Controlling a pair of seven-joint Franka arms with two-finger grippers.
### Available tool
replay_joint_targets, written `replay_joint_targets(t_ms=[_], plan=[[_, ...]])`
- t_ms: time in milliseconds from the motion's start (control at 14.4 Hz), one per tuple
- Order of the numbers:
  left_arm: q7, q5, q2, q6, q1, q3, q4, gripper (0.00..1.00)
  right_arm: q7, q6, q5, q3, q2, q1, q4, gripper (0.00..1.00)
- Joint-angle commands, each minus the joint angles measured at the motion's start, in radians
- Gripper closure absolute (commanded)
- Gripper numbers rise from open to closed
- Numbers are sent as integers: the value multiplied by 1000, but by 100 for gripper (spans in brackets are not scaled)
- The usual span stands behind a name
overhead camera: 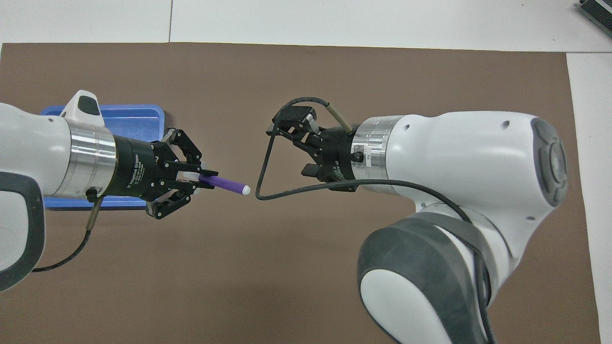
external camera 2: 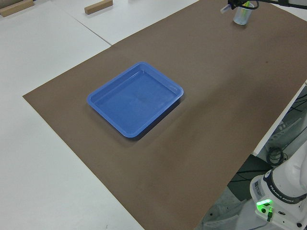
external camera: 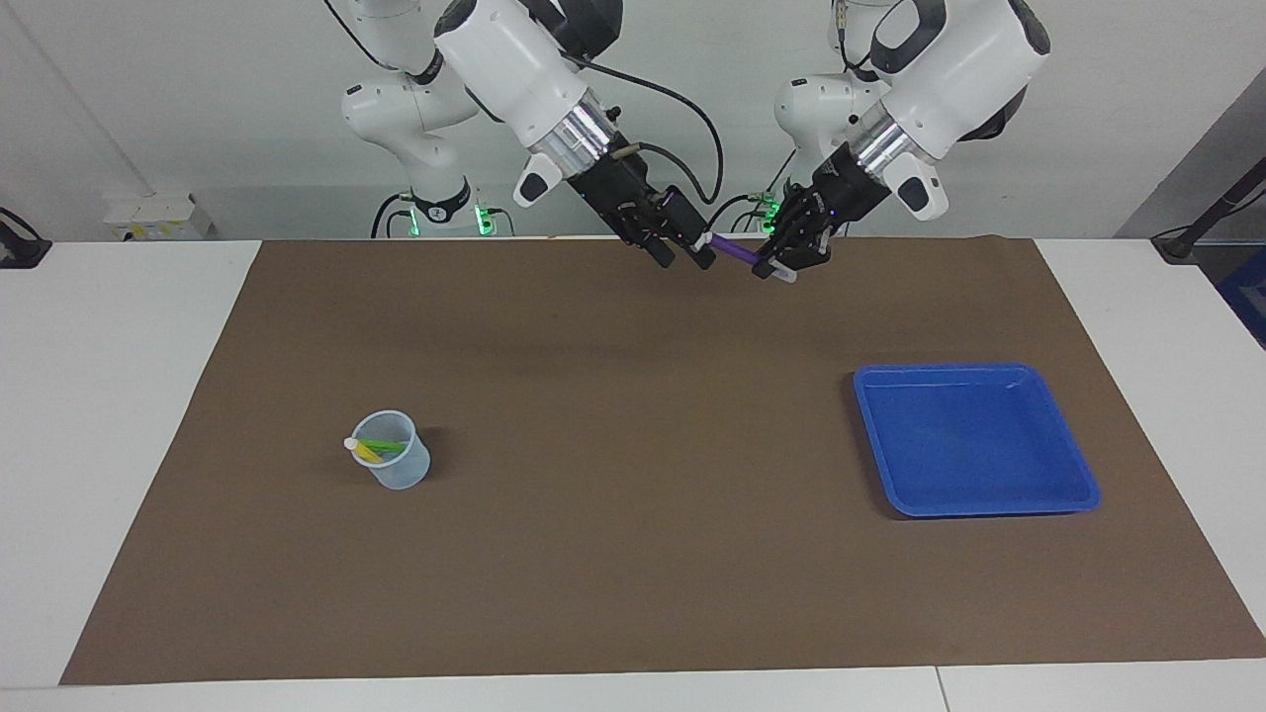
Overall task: Right arm passes pens to left for tray arrangement
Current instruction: 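Carry the pen to the tray while the right gripper returns to cup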
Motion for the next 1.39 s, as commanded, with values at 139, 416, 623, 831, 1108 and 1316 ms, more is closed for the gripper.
replay_joint_targets(t_ms=[139, 416, 623, 831, 1108, 1316], plan=[[379, 53, -96, -98, 21, -2, -109, 100, -330, -166, -118, 4, -25, -107, 2, 0], [570, 85, -159, -89, 36, -1, -218, 100, -605, -227, -193, 4, -28, -181, 2, 0], [720, 257, -174, -67, 35, -1, -247, 100, -766, -226, -294, 4, -28, -201, -1, 0], [911, 334, -162, 14, 100, -1, -315, 100, -943, -223, -354, 4, -31, -254, -13, 0], [990, 352, -119, 135, 111, -2, -383, 100, -1230, -165, -368, 9, -23, -391, -60, 0], [1048, 518, -15, 268, 119, -2, -376, 100, -1290, -136, -377, 7, -14, -412, -76, 0]])
